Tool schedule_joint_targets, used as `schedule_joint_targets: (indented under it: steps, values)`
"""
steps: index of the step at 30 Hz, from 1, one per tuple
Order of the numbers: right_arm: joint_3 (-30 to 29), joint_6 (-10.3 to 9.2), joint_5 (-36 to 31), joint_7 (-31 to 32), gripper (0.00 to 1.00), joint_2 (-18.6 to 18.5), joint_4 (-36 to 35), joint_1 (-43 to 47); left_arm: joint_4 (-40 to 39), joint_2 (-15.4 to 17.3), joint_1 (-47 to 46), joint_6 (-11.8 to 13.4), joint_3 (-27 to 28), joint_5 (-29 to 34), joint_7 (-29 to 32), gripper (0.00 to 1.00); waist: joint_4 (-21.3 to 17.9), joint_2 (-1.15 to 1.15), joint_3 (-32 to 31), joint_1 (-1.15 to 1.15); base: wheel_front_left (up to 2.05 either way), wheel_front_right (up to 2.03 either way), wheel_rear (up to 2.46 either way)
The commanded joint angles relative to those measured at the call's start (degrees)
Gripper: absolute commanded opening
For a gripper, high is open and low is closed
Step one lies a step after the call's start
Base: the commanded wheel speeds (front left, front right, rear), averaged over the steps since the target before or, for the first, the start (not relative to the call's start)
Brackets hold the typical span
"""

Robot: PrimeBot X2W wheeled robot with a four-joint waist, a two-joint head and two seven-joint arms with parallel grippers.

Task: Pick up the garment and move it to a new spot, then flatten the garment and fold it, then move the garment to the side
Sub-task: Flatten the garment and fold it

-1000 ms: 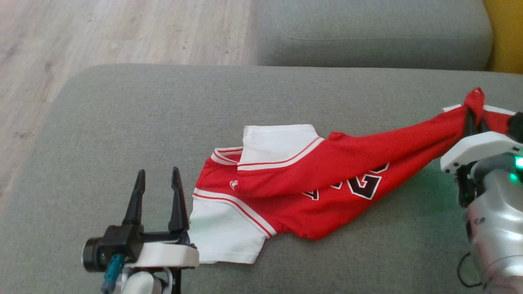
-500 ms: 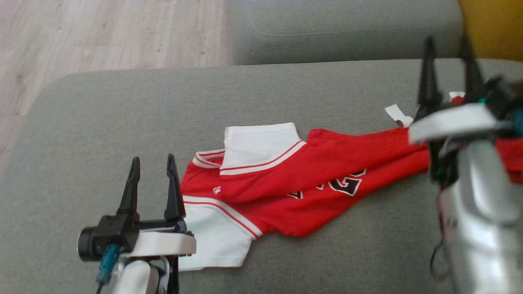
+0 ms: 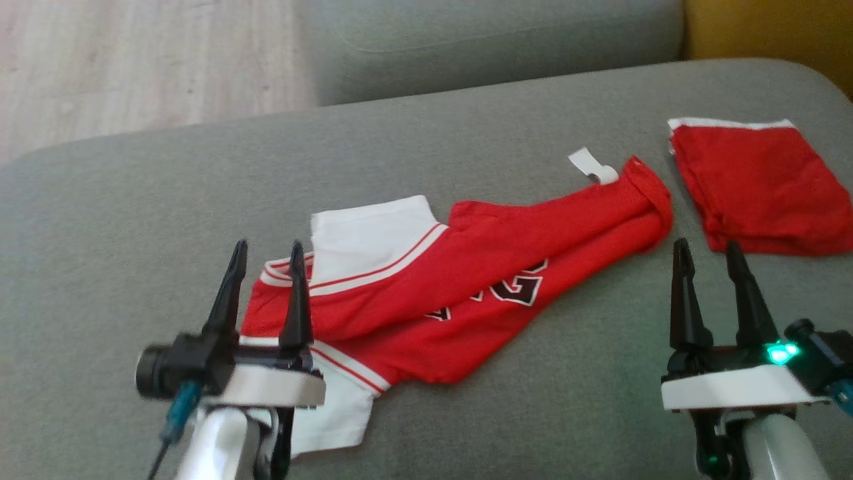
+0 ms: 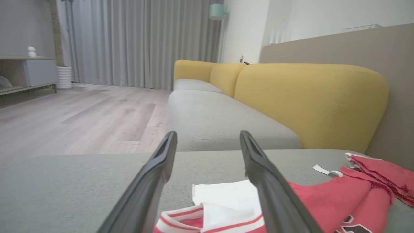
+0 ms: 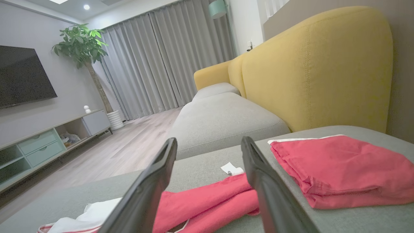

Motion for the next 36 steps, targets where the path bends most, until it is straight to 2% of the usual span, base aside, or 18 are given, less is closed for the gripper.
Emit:
schedule_joint_targets:
  steps: [1, 2, 4, 6, 9, 14, 18, 22, 29, 32, 36]
  values:
    - [1.31, -0.04, 0.44, -0.36, 1.00, -0.18, -2.63, -2.39, 0.10, 1.98, -6.08, -1.96, 1.01, 0.95, -0.17, 1.00, -2.07, 0.00, 1.42, 0.00, 0.00, 0.00, 0.00]
    - [1.31, -0.04, 0.44, -0.36, 1.00, -0.18, -2.63, -2.39, 0.10, 1.98, -6.08, -1.96, 1.01, 0.95, -0.17, 1.00, -2.07, 0.00, 1.42, 0.00, 0.00, 0.00, 0.00]
    - [1.12, -0.04, 0.74, -0.36, 1.00, -0.18, -3.00, -3.08, 2.23, 4.37, -10.17, -4.77, -0.03, 1.32, 2.61, 1.00, -3.32, 0.00, 2.38, 0.00, 0.00, 0.00, 0.00]
    - [1.00, -0.04, 1.26, -0.36, 1.00, -0.17, -3.30, -3.74, 4.17, 7.05, -15.40, -6.81, -1.02, 1.31, 7.14, 1.00, -4.45, 0.00, 3.58, 0.00, 0.00, 0.00, 0.00]
    - [1.85, -0.04, 1.93, -0.36, 1.00, -0.17, -3.45, -4.48, 7.13, 10.65, -23.66, -8.54, -2.56, -0.93, 14.44, 1.00, -6.39, 0.00, 5.58, 0.00, 0.00, 0.00, 0.00]
    - [3.63, -0.04, 3.73, -0.36, 1.00, -0.17, -3.29, -5.49, 13.17, 18.09, -33.22, -9.04, -11.83, -10.11, 29.51, 1.00, -9.89, 0.00, 8.34, 0.00, 0.00, 0.00, 0.00]
    - [4.77, -0.04, 4.96, -0.36, 1.00, -0.17, -3.39, -6.16, 16.48, 24.23, -37.07, -9.06, -18.66, -17.87, 36.28, 1.00, -12.29, 0.00, 10.19, 0.00, 0.00, 0.00, 0.00]
    - [5.25, -0.04, 5.71, -0.36, 1.00, -0.17, -3.57, -6.62, 18.55, 28.90, -38.89, -9.06, -25.08, -22.18, 39.19, 1.00, -14.23, 0.00, 11.61, 0.00, 0.00, 0.00, 0.00]
    - [5.37, -0.04, 6.48, -0.36, 1.00, -0.17, -3.42, -6.86, 18.72, 34.34, -40.81, -9.07, -36.88, -26.88, 41.31, 1.00, -16.44, 0.00, 12.83, 0.00, 0.00, 0.00, 0.00]
    - [5.68, -0.04, 6.55, -0.36, 1.00, -0.17, -3.64, -6.88, 18.12, 36.15, -41.81, -9.07, -41.23, -29.86, 42.73, 1.00, -17.04, 0.00, 13.12, 0.00, 0.00, 0.00, 0.00]
    - [5.85, -0.04, 6.74, -0.36, 1.00, -0.17, -4.09, -6.96, 19.71, 37.15, -43.91, -9.07, -43.57, -31.38, 41.51, 1.00, -17.50, 0.00, 13.59, 0.00, 0.00, 0.00, 0.00]
